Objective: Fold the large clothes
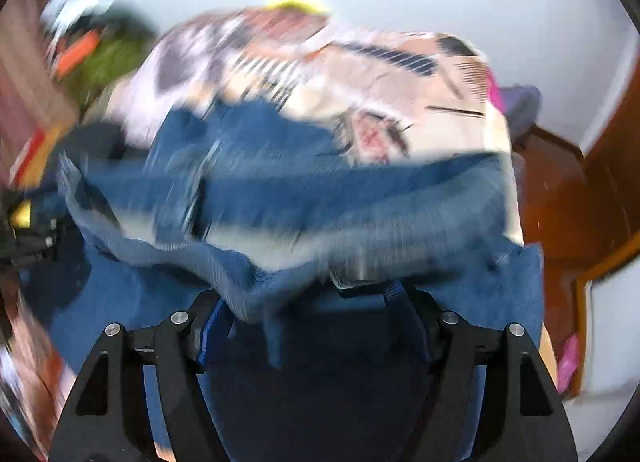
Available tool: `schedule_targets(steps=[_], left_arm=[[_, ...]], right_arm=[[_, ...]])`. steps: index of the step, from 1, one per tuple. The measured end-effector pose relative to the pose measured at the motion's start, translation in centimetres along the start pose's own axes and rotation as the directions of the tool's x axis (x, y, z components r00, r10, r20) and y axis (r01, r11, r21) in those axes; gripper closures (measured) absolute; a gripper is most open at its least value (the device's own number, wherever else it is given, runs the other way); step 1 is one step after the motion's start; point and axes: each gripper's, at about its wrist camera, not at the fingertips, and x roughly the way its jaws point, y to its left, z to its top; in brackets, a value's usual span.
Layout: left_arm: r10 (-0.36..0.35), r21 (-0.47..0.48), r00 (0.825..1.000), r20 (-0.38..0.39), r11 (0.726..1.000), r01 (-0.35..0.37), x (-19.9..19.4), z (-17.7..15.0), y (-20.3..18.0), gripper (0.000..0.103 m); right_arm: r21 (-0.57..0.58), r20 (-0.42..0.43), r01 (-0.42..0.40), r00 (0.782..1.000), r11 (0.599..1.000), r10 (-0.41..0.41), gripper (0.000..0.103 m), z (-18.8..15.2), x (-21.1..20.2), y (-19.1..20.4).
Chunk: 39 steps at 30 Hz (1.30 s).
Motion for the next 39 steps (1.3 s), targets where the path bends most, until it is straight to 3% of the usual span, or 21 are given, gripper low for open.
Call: schedule_targets(steps=[4,8,21,26,32,39], left_arm=[[0.014,-0.046,1.000,-0.006,0.999,-0.015,0.9,0.4,1.4,0.010],[0.010,-0.033,1.000,0.009,0.999,-0.010,0.1,-0.7,1.1,0.011],[-0.041,0.002,0.999,0.035,0.999,0.041,-5.8,-6.1,-1.3,0.010],[-0.046,-0.033,0.999,0.004,0.998,0.046,-6.9,-9.0,-0.8,0.010],[-0.026,-0.135,1.000,-0.014,0.991,0.024,-7.4,-12.2,1.4,0.010],[-0.076,-0.319,0.996,-0.051,0.946,0.056,-7.1,-16.1,3.7,0.010]], right_arm=[[0.086,0.061,0.084,0.994,0.993,-0.089,0.035,0.7,-0.6,-1.2],[0.087,0.048,0.045,0.998,0.995,-0.049,0.035,0.4,-1.1,-1.3],[-0.067,-0.046,-0.034,0.998,0.997,0.031,0.035,-5.8,-3.4,1.7],[-0.084,-0.058,0.004,0.998,0.996,-0.009,0.035,-7.8,-3.9,1.3],[-0.110,-0.040,0.073,0.996,0.991,-0.078,0.031,-10.2,-5.3,1.6],[-0.080,-0.018,0.085,0.996,0.993,-0.087,0.029,-11.4,-6.3,1.6]])
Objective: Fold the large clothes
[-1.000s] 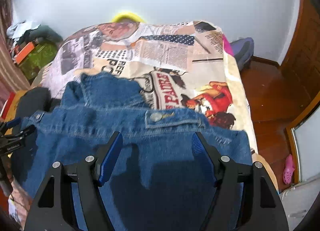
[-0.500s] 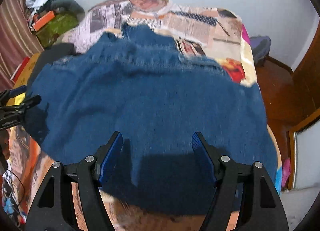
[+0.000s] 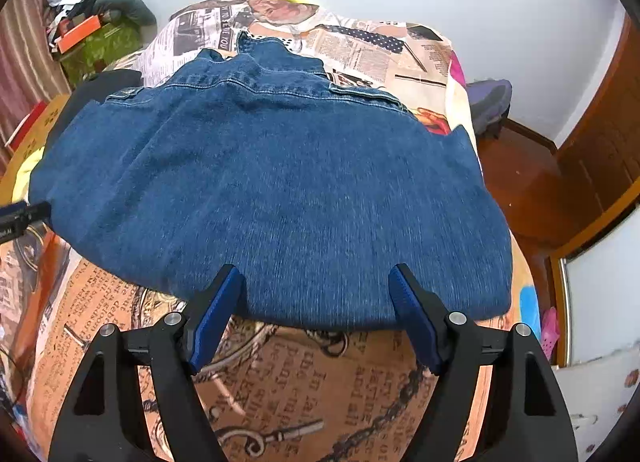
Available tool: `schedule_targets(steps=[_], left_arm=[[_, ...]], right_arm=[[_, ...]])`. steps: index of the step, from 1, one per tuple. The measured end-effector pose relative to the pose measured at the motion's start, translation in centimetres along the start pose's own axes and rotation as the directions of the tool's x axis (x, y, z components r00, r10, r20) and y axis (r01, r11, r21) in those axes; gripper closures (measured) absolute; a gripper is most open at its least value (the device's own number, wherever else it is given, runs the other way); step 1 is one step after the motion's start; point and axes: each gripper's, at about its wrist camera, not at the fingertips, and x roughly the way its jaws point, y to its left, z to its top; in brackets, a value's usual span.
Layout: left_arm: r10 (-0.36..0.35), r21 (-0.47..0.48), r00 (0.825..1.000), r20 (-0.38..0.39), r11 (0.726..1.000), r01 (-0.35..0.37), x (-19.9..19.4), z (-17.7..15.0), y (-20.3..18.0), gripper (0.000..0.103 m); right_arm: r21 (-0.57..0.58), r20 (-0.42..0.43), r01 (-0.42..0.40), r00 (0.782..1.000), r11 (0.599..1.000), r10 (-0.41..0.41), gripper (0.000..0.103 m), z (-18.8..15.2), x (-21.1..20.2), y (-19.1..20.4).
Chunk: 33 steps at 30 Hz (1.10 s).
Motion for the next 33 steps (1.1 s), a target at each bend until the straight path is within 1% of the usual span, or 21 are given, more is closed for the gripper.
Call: schedule_targets(steps=[2,3,5,7,8,10,13,17,19,20,22,23,24,25,26,27,28,29,30,31,33], left_arm=[[-0.061,-0.065,0.998,-0.027,0.996,0.059,0.4,-0.6,0.6,0.010],[-0.120,-0.109,0.992,-0.049,0.988,0.114,0.8,-1.0,0.8,0.010],[-0.218,-0.183,0.973,-0.081,0.962,0.201,1.6,-1.4,1.1,0.010],[-0.311,-0.255,0.946,-0.096,0.926,0.278,2.8,-1.4,1.2,0.010],[-0.335,-0.275,0.938,-0.094,0.914,0.299,3.0,-1.4,1.2,0.010],[-0.402,-0.320,0.913,-0.074,0.877,0.360,3.8,-1.0,1.3,0.011],[-0.441,-0.357,0.897,-0.026,0.843,0.403,4.4,-0.1,1.3,0.011],[-0.466,-0.399,0.885,0.004,0.811,0.429,5.8,1.0,1.2,0.011],[-0.500,-0.436,0.866,0.010,0.777,0.454,7.0,1.6,1.3,0.011],[-0.532,-0.464,0.847,0.017,0.746,0.478,7.5,1.7,1.4,0.012],[-0.549,-0.493,0.836,0.028,0.720,0.489,7.9,1.9,1.4,0.016],[-0.544,-0.496,0.838,0.035,0.718,0.488,7.9,1.9,1.1,0.021],[-0.528,-0.485,0.848,0.040,0.732,0.479,7.5,2.0,0.7,0.027],[-0.500,-0.458,0.865,0.044,0.760,0.462,6.8,2.1,0.2,0.030],[-0.467,-0.426,0.883,0.048,0.790,0.441,6.0,2.3,-0.2,0.039],[-0.424,-0.387,0.904,0.052,0.826,0.409,5.1,2.5,-0.8,0.046],[-0.342,-0.313,0.938,0.060,0.886,0.343,3.7,2.8,-2.3,0.050],[-0.291,-0.269,0.954,0.067,0.916,0.298,3.0,3.1,-3.4,0.055],[-0.208,-0.196,0.974,0.090,0.955,0.223,1.4,3.4,-5.1,0.061],[-0.172,-0.154,0.978,0.118,0.970,0.189,0.3,3.5,-6.2,0.067],[-0.169,-0.116,0.970,0.172,0.975,0.190,-2.0,4.1,-7.2,0.078]], right_arm=[[0.005,-0.004,-0.002,1.000,1.000,0.002,0.029,-0.1,0.0,-0.1],[0.006,-0.005,-0.001,1.000,1.000,0.001,0.029,-0.2,0.1,-0.1],[0.005,-0.006,0.004,1.000,1.000,-0.004,0.029,-0.3,0.1,0.0],[0.001,-0.004,0.011,1.000,1.000,-0.011,0.029,-0.4,0.2,0.1],[-0.002,-0.002,0.016,1.000,1.000,-0.016,0.028,-0.4,0.2,0.2],[-0.010,0.000,0.024,1.000,1.000,-0.024,0.027,-0.5,0.2,0.4],[-0.031,0.003,0.036,0.999,0.999,-0.036,0.027,-0.6,0.3,0.7],[-0.057,0.001,0.045,0.999,0.997,-0.045,0.026,-0.7,0.4,0.9],[-0.059,0.002,0.047,0.999,0.997,-0.047,0.026,-0.7,0.4,0.9],[-0.057,0.002,0.046,0.999,0.997,-0.046,0.024,-0.7,0.4,0.8],[-0.051,0.002,0.044,0.999,0.998,-0.043,0.023,-0.5,0.5,0.8],[-0.046,0.001,0.042,0.999,0.998,-0.042,0.022,-0.4,0.6,0.7],[-0.042,-0.001,0.042,0.999,0.998,-0.042,0.021,-0.3,0.7,0.7],[-0.039,-0.004,0.041,0.999,0.998,-0.042,0.021,-0.1,0.7,0.8],[-0.035,-0.008,0.041,0.999,0.999,-0.041,0.021,0.1,0.8,0.8],[-0.033,-0.012,0.039,0.999,0.999,-0.040,0.021,0.3,0.8,0.7],[-0.030,-0.017,0.035,0.999,0.999,-0.035,0.021,0.6,0.8,0.7],[-0.024,-0.020,0.028,0.999,0.999,-0.028,0.021,0.9,0.7,0.7],[-0.018,-0.020,0.019,1.000,1.000,-0.019,0.021,1.2,0.6,0.8],[-0.012,-0.018,0.010,1.000,1.000,-0.010,0.021,1.5,0.4,0.8],[-0.005,-0.011,-0.005,1.000,1.000,0.005,0.021,1.9,-0.1,1.1]])
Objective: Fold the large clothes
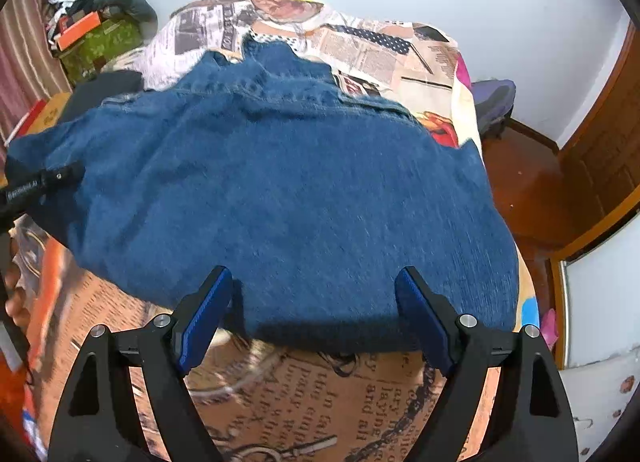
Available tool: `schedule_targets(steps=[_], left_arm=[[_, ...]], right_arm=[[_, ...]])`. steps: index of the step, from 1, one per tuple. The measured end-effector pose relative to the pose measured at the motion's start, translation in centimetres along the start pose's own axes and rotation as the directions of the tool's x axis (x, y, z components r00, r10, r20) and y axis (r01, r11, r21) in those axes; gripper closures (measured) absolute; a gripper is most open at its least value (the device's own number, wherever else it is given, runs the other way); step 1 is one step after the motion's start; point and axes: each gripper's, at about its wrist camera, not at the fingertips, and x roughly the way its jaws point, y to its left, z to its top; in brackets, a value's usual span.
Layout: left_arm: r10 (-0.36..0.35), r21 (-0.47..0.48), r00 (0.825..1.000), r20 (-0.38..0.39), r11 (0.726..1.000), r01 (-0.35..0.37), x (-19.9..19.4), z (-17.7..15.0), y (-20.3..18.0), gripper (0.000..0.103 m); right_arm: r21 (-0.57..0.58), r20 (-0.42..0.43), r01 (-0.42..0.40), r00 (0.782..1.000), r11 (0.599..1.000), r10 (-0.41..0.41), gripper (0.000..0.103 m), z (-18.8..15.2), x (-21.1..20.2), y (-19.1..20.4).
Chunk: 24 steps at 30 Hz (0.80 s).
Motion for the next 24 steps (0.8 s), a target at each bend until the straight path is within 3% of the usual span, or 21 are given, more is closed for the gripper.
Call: schedule_targets(steps=[6,11,13,16,20,24], left_arm=[[-0.119,0.001,0.984,0.135,0.993,0.120,-6.3,3.7,-1.5,0.088],[-0.116,0.074,0.957,0.265,0.992,0.099,-10.6,5.6,-3.2,0.090],[-0.084,0.122,0.949,0.304,0.991,0.048,-12.0,5.3,-3.5,0.091],[-0.058,0.168,0.950,0.308,0.986,0.005,-12.0,4.8,-3.5,0.091],[-0.053,0.181,0.959,0.278,0.984,0.002,-10.6,4.1,-3.4,0.091],[-0.042,0.193,0.962,0.269,0.981,-0.011,-10.0,3.9,-3.8,0.091]], right_arm=[[-0.055,0.090,-0.029,0.995,0.998,0.033,0.021,2.8,-2.6,2.5],[-0.094,0.114,-0.097,0.988,0.991,0.108,0.021,4.6,-2.7,5.4],[-0.102,0.086,-0.156,0.983,0.983,0.165,0.021,4.8,-1.6,7.0],[-0.131,0.021,-0.218,0.975,0.967,0.223,0.021,4.4,0.9,9.9],[-0.167,-0.098,-0.265,0.963,0.950,0.251,0.021,3.3,4.7,12.8],[-0.130,-0.144,-0.304,0.948,0.944,0.285,0.021,3.1,6.2,12.6]])
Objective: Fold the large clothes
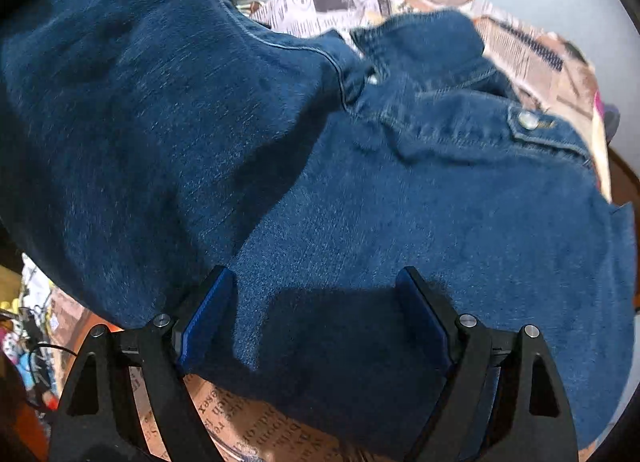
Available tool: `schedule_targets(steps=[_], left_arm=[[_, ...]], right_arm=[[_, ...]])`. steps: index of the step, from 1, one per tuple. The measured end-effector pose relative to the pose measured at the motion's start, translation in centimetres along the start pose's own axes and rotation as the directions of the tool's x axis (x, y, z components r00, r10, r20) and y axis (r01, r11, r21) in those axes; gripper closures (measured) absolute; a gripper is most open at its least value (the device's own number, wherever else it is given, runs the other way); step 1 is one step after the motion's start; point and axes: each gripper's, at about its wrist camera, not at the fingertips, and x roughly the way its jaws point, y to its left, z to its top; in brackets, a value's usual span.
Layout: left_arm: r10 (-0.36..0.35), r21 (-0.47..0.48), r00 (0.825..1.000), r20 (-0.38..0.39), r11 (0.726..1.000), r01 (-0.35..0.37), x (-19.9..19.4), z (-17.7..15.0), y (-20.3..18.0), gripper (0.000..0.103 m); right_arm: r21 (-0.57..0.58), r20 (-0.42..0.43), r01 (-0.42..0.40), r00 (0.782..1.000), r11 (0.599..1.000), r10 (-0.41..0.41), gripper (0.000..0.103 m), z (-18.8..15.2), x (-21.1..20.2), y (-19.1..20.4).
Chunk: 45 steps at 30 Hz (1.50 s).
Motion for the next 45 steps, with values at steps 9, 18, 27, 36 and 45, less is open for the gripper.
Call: schedule_targets(steps=[9,18,27,36,45], left_arm=[[-0.116,0.041,0.993,-0.009,0.992,0.116,0.2,1.3,-5.1,0.091],[-0.229,0.216,0.968,-0.104,0.945,0.247,2.1,-0.6,-15.6,0.092],[-0.227,0.339,0.911,-0.343,0.875,0.346,5.7,-7.7,-22.3,0.092],[-0.178,0.414,0.872,-0.455,0.825,0.384,6.3,-12.3,-23.3,0.082],[-0.209,0.451,0.862,-0.463,0.781,0.432,2.3,-11.1,-23.0,0.030]], right_arm=[[0.131,0.159,0.072,0.983,0.989,-0.093,0.021,-2.3,-7.9,-6.6],[0.297,0.235,0.193,0.934,0.935,-0.268,0.021,-7.2,-15.4,-14.0],[0.382,0.178,0.226,0.934,0.896,-0.311,0.021,-11.1,-16.5,-18.4],[0.403,0.180,0.193,0.942,0.895,-0.284,0.021,-13.1,-17.3,-18.3],[0.363,0.231,0.209,0.924,0.908,-0.305,0.021,-12.3,-18.7,-16.4]])
